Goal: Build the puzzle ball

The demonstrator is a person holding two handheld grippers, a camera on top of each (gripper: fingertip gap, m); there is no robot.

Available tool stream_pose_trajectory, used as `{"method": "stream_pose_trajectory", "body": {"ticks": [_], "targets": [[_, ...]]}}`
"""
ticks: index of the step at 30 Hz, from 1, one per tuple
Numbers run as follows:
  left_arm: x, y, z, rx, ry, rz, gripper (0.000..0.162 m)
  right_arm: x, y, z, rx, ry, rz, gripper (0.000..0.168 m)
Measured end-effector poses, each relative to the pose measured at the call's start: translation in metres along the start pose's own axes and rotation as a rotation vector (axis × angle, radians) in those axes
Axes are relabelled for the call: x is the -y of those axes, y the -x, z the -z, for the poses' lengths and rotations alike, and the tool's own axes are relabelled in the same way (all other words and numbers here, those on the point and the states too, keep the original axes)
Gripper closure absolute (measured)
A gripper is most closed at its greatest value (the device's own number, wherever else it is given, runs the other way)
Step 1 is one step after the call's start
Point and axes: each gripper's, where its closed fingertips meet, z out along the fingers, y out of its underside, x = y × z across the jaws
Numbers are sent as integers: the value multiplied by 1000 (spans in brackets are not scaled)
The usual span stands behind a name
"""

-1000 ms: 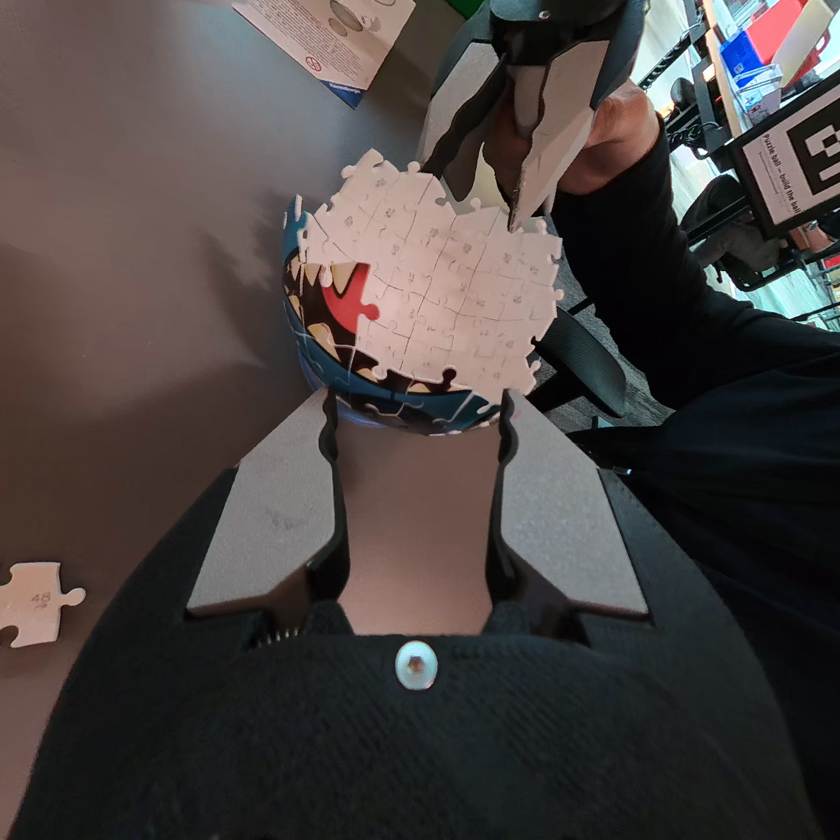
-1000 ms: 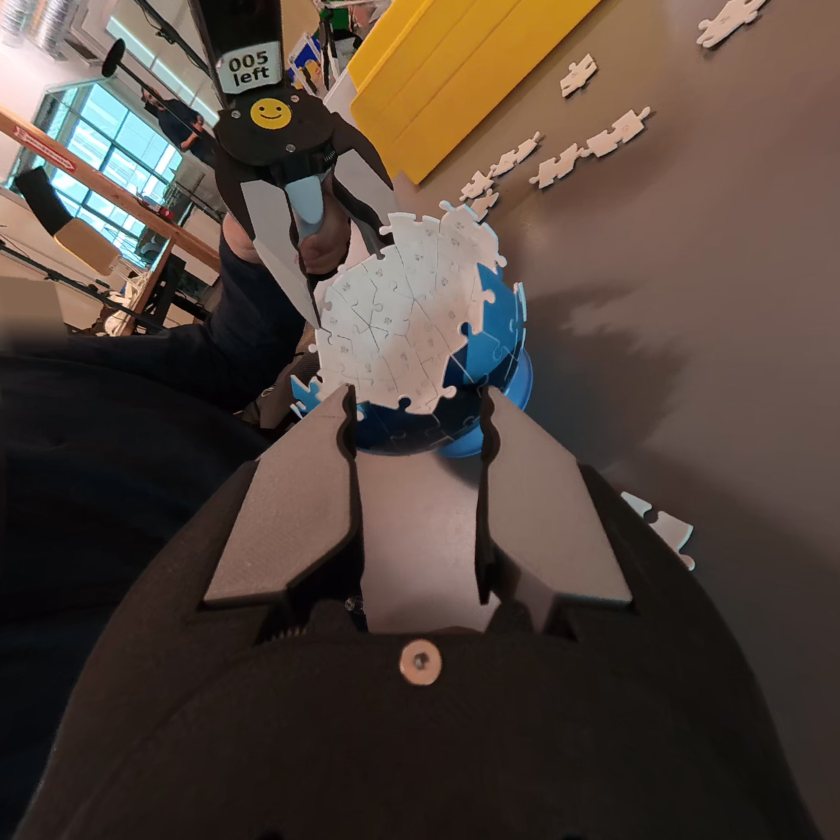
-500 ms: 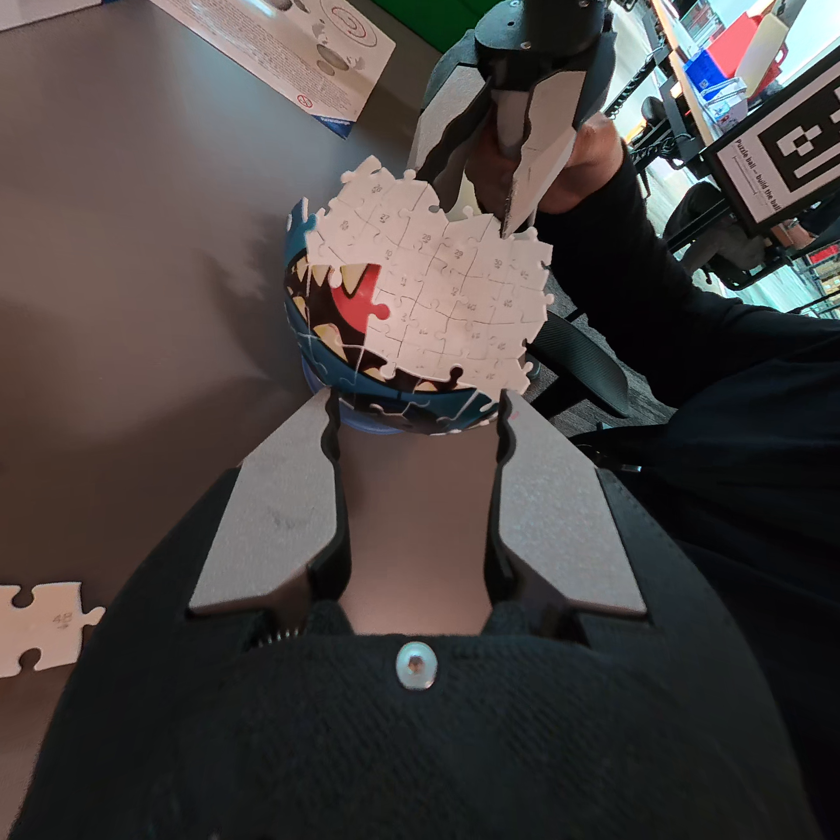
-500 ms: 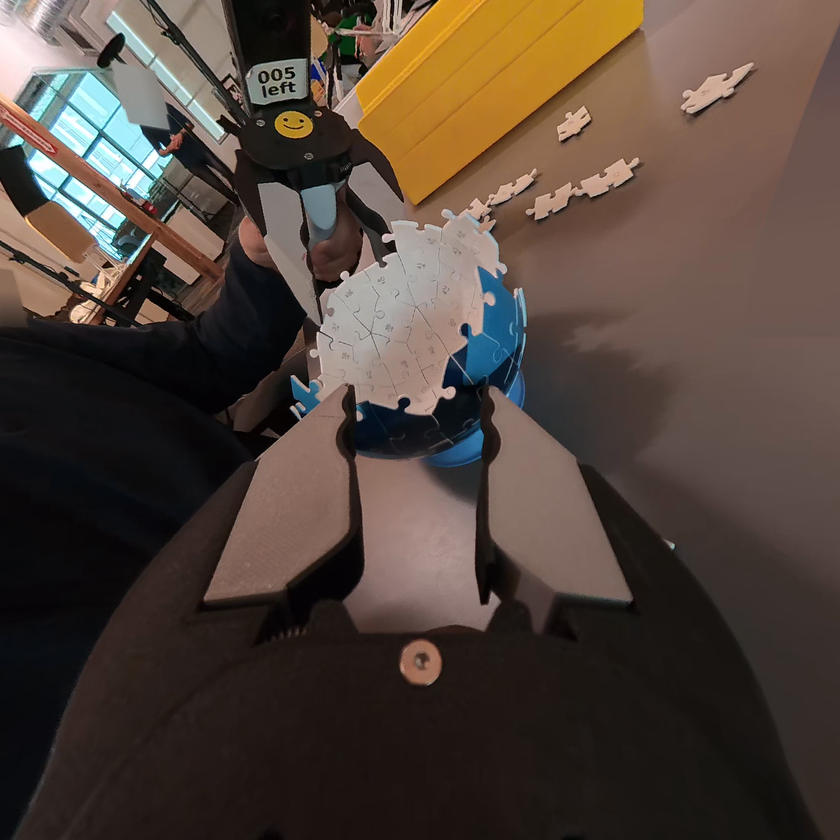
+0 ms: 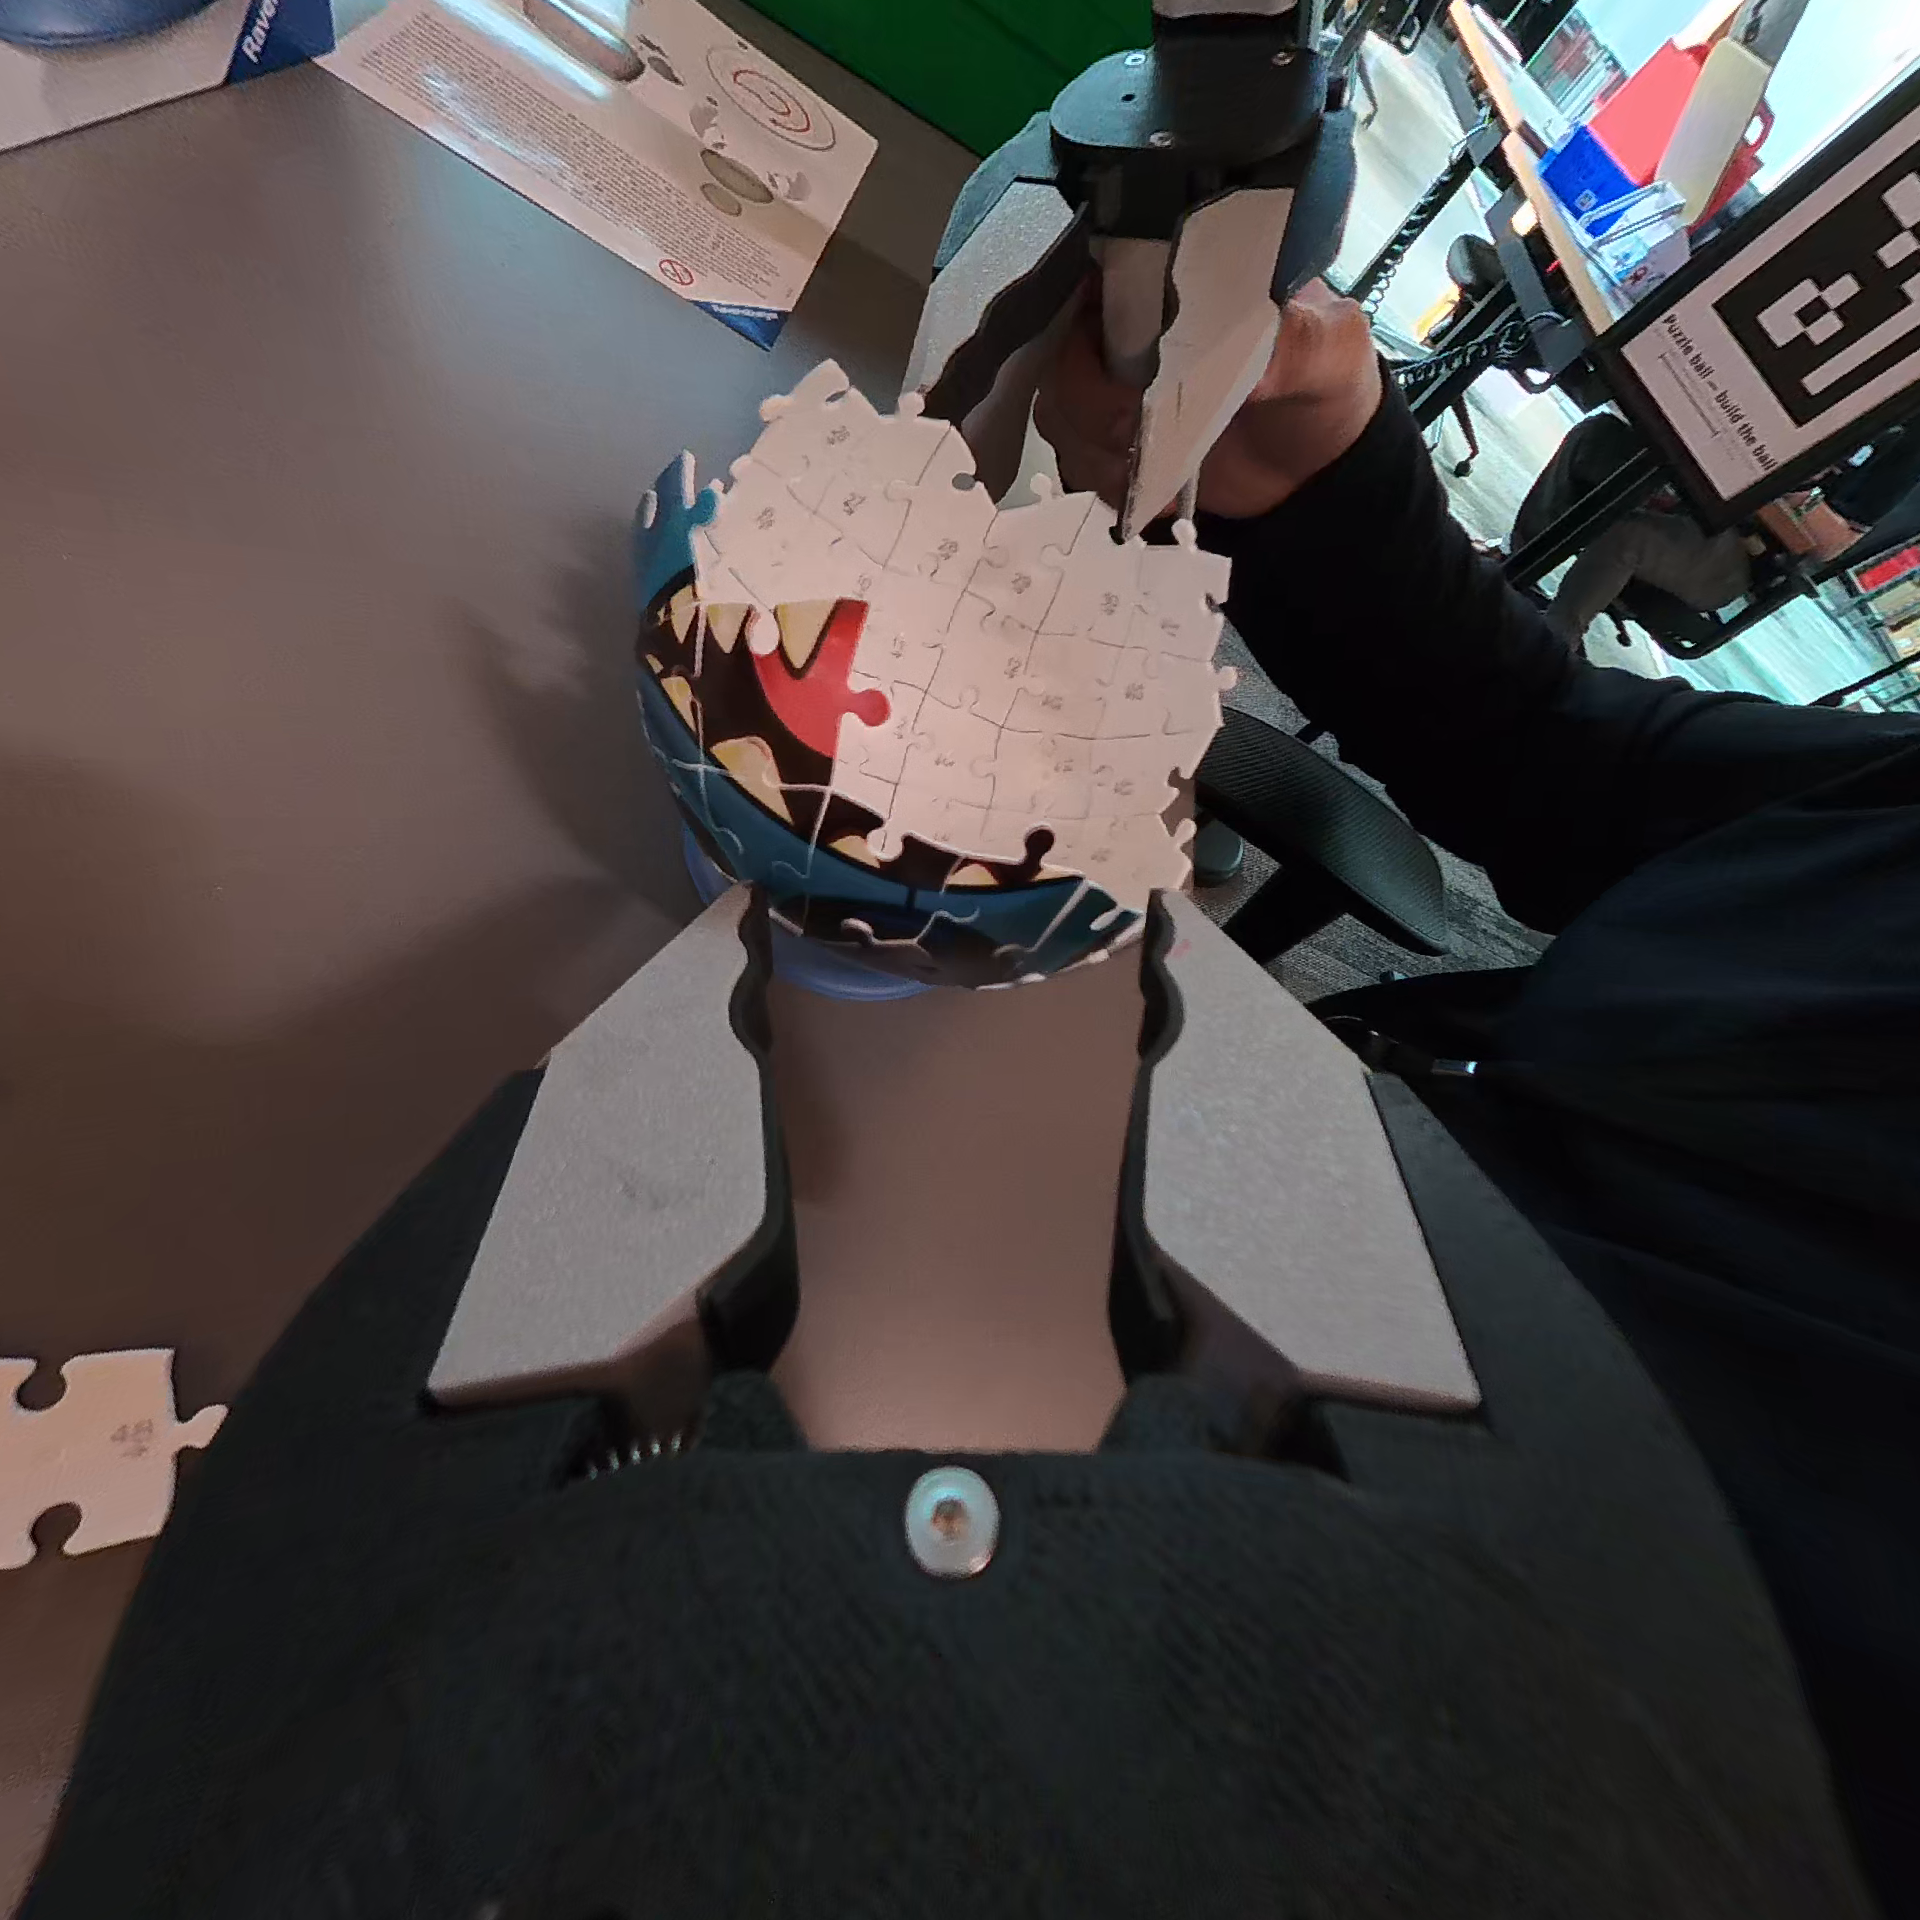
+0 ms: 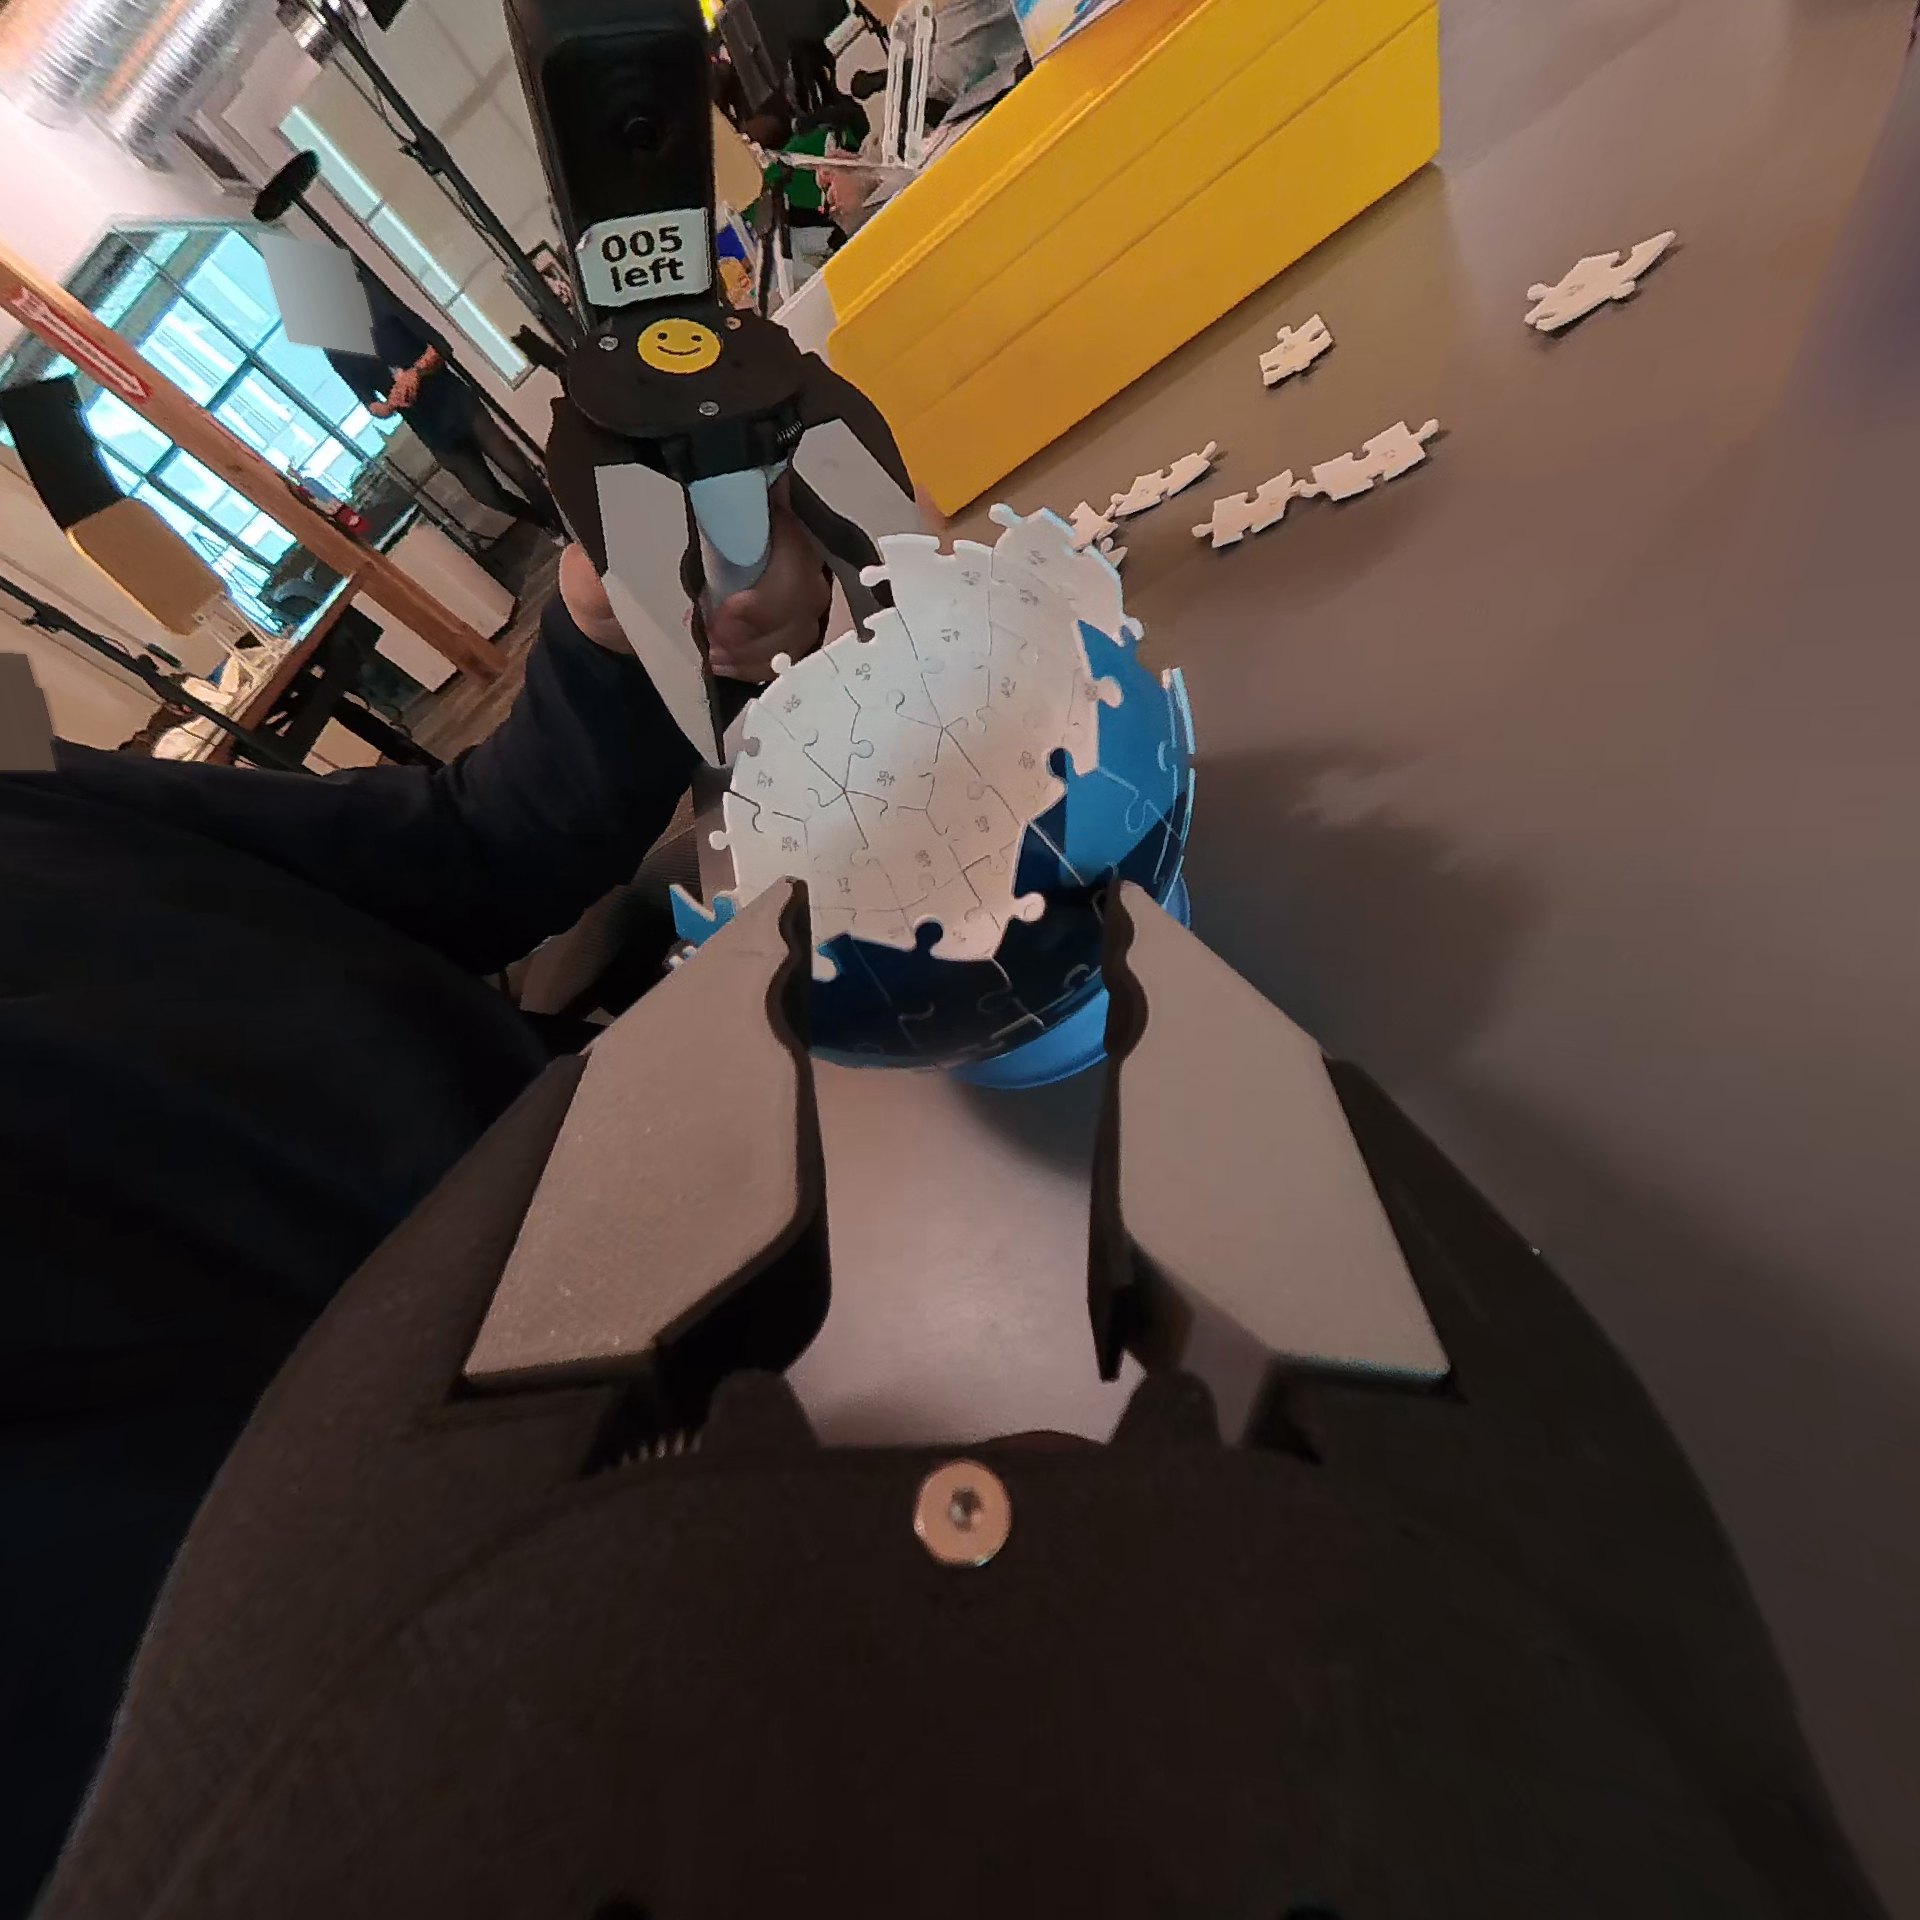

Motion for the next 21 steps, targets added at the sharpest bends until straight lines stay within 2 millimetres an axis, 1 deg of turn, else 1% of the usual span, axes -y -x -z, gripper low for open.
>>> {"method": "stream_pose_trajectory", "body": {"ticks": [4,6,10,13,16,18,21], "targets": [[3,0,2,-1,-5,2,92,1,0,0,3,8,-1,114],[7,-3,6,-16,-20,0,92,3,3,2,15,8,5,112],[18,-11,22,-74,-67,-4,92,8,9,16,60,-13,16,106],[21,-5,33,-56,-71,-28,90,7,11,22,88,-12,-1,99],[17,-5,37,-82,-49,-72,87,-2,14,20,115,26,34,92],[9,-2,36,-77,-8,-122,86,-9,15,17,124,56,121,92],[-3,14,31,2,67,-196,80,-14,3,13,52,70,245,90]]}}
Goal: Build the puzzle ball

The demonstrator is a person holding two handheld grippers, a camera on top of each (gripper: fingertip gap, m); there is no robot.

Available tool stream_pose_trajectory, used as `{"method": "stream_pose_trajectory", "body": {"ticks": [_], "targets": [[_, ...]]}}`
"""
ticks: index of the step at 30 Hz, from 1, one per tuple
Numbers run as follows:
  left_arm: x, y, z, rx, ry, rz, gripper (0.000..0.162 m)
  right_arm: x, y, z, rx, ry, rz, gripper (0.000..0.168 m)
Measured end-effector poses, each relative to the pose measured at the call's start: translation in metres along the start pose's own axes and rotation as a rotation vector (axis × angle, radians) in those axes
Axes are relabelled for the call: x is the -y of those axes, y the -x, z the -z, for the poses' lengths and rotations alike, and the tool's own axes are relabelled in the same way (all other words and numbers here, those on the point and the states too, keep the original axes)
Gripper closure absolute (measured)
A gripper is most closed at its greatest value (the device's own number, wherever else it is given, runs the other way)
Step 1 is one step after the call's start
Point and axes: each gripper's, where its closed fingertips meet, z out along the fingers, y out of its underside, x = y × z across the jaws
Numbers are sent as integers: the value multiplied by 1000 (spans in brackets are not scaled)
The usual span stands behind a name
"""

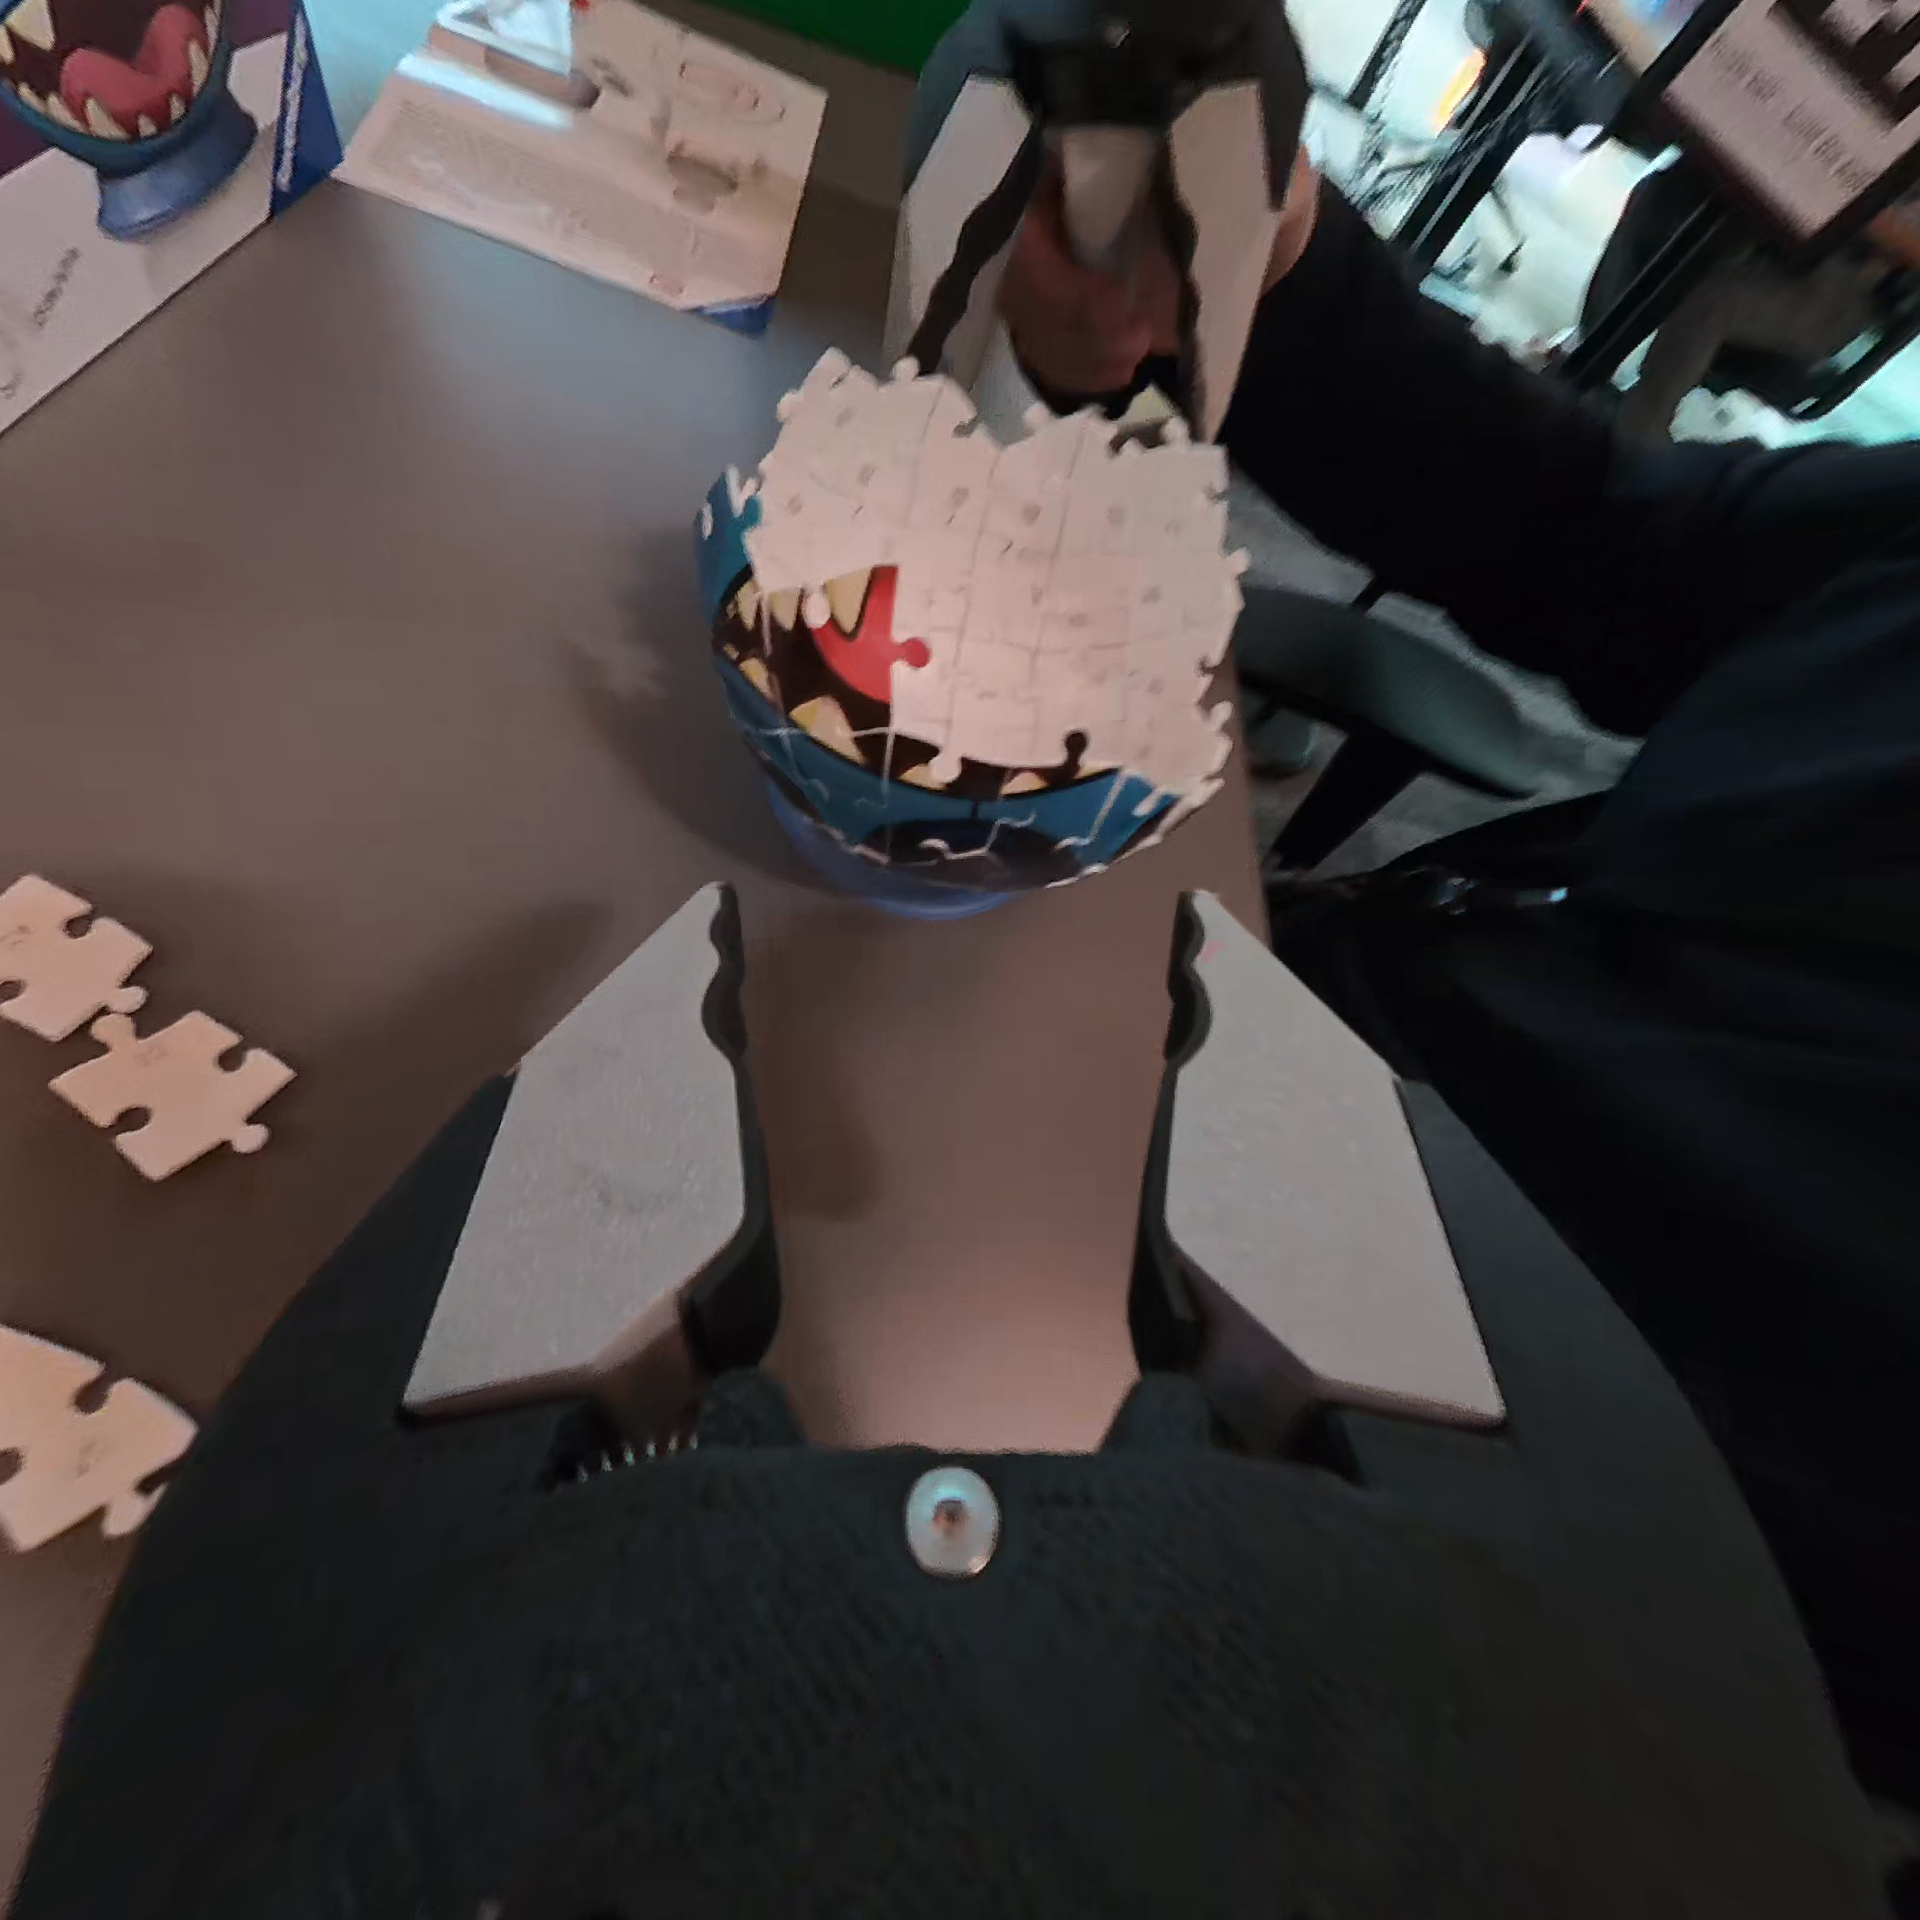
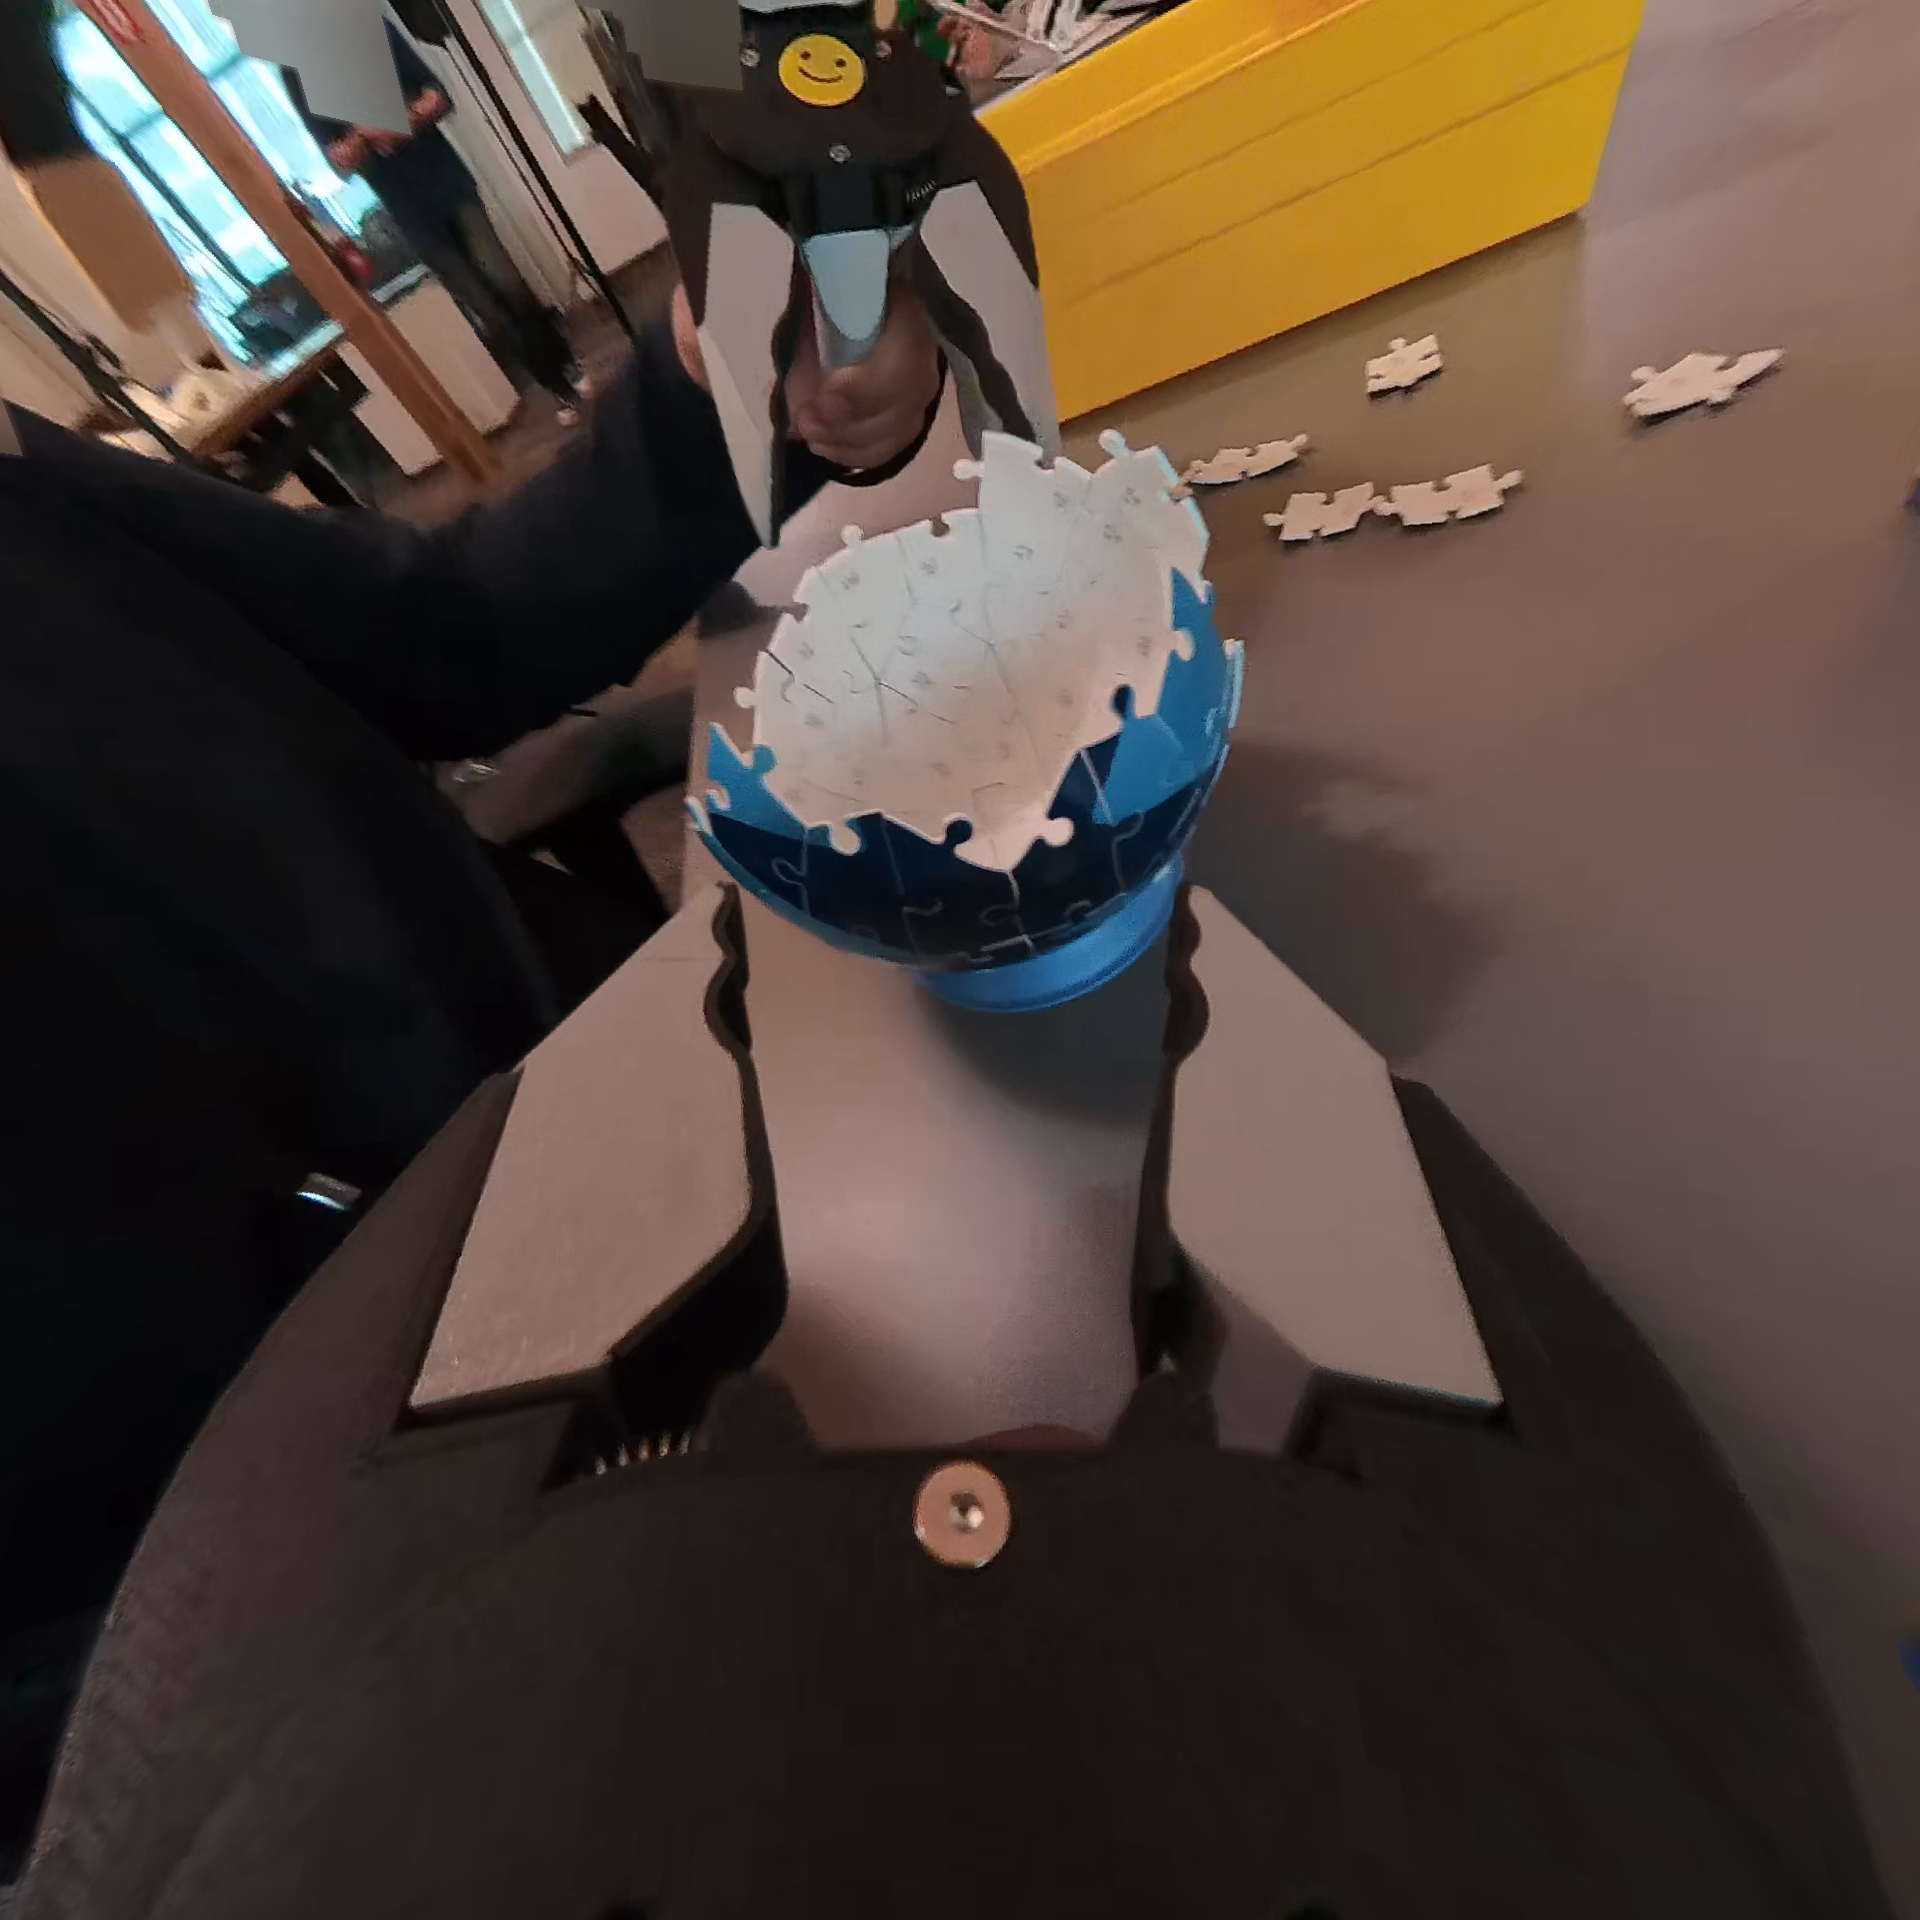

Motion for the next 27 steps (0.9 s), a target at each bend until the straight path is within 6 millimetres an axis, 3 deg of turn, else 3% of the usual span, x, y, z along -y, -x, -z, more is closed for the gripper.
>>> {"method": "stream_pose_trajectory", "body": {"ticks": [12,27], "targets": [[-19,-1,-29,-35,123,-126,76,-3,-5,-6,18,-26,101,86],[-17,-1,-43,-47,141,-213,83,-11,-5,-22,46,63,185,89]]}}
